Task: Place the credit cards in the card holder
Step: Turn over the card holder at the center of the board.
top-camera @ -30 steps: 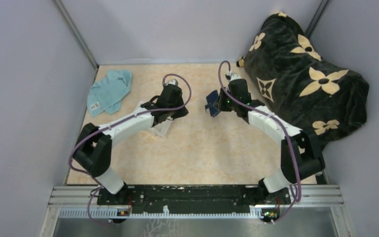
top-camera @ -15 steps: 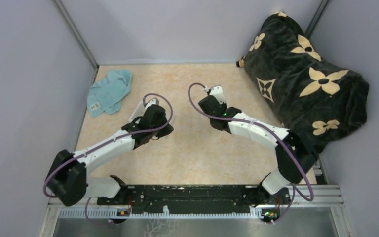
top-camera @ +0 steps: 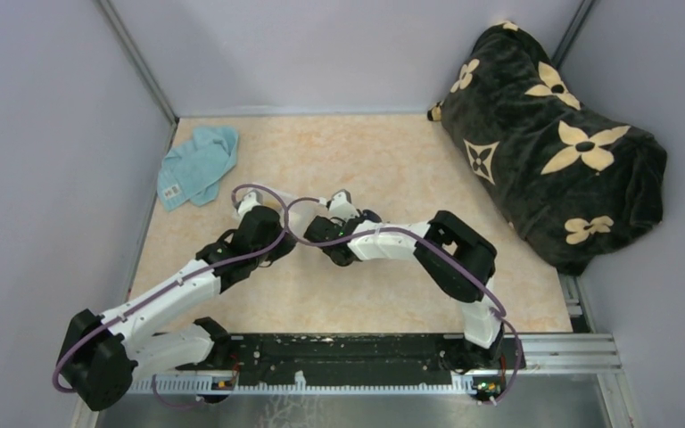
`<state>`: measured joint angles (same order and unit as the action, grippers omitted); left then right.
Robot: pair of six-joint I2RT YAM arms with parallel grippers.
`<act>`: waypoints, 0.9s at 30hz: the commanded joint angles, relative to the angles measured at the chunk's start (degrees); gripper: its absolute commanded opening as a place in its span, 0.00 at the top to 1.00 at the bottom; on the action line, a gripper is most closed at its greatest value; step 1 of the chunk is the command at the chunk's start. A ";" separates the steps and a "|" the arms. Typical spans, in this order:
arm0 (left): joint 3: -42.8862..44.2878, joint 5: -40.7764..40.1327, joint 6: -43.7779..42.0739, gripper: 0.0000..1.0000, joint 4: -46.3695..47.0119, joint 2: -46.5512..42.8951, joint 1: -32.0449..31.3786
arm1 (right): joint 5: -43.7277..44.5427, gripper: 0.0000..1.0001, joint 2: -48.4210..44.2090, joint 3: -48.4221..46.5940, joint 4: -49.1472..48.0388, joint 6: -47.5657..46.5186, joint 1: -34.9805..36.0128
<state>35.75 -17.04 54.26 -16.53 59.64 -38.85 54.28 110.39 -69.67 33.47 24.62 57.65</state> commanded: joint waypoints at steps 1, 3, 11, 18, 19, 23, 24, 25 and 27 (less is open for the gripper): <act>0.76 -1.86 0.25 0.97 -2.08 -0.66 0.00 | -0.55 0.89 3.66 -5.04 2.37 5.35 3.76; 0.86 -1.84 0.22 0.97 -2.27 -0.46 0.00 | -0.90 0.78 5.03 -6.57 3.92 6.72 4.93; 1.32 -2.80 0.05 0.97 -3.25 -0.22 0.00 | -2.95 0.37 4.36 -7.78 5.20 8.72 8.45; 2.71 -4.93 -0.50 0.97 -5.08 -1.19 0.00 | -5.20 0.37 -3.39 -5.07 2.20 7.41 9.41; 3.01 -5.20 -0.62 0.97 -5.39 -1.11 0.00 | -6.16 0.37 -4.82 -4.32 1.33 7.07 9.46; 3.62 -5.44 -0.80 0.97 -5.96 -0.56 0.05 | -10.56 0.37 -10.00 -0.94 -1.92 5.84 9.67; 3.58 -5.35 -0.69 0.97 -5.96 -0.47 0.01 | -11.54 0.37 -11.25 -0.11 -2.57 5.65 9.75; 3.62 -5.12 -0.50 0.97 -5.97 -0.36 0.00 | -12.24 0.37 -12.58 0.69 -3.47 5.35 9.84; 3.56 -4.37 -0.20 0.97 -5.84 -0.16 -0.05 | -13.21 0.37 -14.99 2.35 -4.59 5.15 9.95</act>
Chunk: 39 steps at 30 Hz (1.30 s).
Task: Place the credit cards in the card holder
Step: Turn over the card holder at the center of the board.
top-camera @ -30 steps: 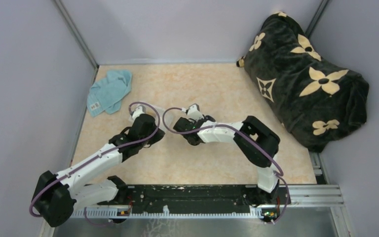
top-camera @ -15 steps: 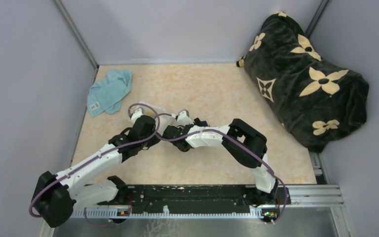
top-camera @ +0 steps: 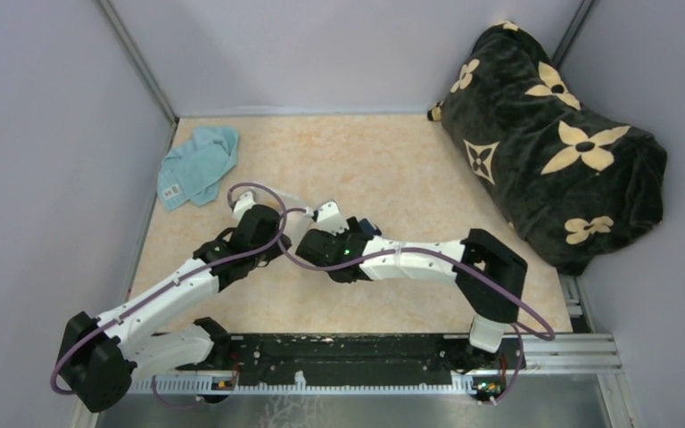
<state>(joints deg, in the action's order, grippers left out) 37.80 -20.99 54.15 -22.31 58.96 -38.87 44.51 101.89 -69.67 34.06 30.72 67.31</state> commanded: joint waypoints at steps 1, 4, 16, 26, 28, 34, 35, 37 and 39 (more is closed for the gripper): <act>1.38 -0.07 -0.09 0.97 0.08 0.74 -0.06 | -3.74 0.37 -8.99 3.08 -5.72 -1.12 0.28; 0.73 1.52 0.04 0.96 1.35 1.56 -0.33 | -3.56 0.37 -13.39 5.33 -7.47 -2.79 0.08; 0.63 3.81 4.43 0.92 13.33 13.07 -9.86 | -14.96 0.52 -22.67 14.76 -16.30 -12.89 -12.39; 4.52 4.28 7.17 0.87 22.04 25.28 -12.50 | -24.18 0.53 -23.43 16.53 -18.20 -16.12 -22.63; 5.01 4.79 7.42 0.86 23.64 27.19 -12.54 | -26.00 0.53 -22.53 16.27 -18.48 -16.47 -23.83; 7.80 5.01 7.78 0.85 24.44 31.82 -12.50 | -29.22 0.55 -18.75 14.69 -19.58 -16.81 -24.64; 7.82 5.01 7.83 0.85 24.88 32.06 -12.46 | -29.67 0.55 -18.20 14.50 -19.83 -16.83 -24.60; 7.76 4.88 7.93 0.85 25.49 32.05 -12.49 | -30.42 0.55 -17.29 14.26 -20.10 -16.85 -24.57; 7.92 4.22 7.70 0.84 25.79 32.01 -12.44 | -30.58 0.55 -16.48 13.99 -20.32 -16.83 -24.68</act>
<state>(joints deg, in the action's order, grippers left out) 44.23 -16.29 61.39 0.73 90.76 -51.13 15.90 84.31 -52.95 16.45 14.55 42.94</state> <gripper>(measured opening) 0.154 0.452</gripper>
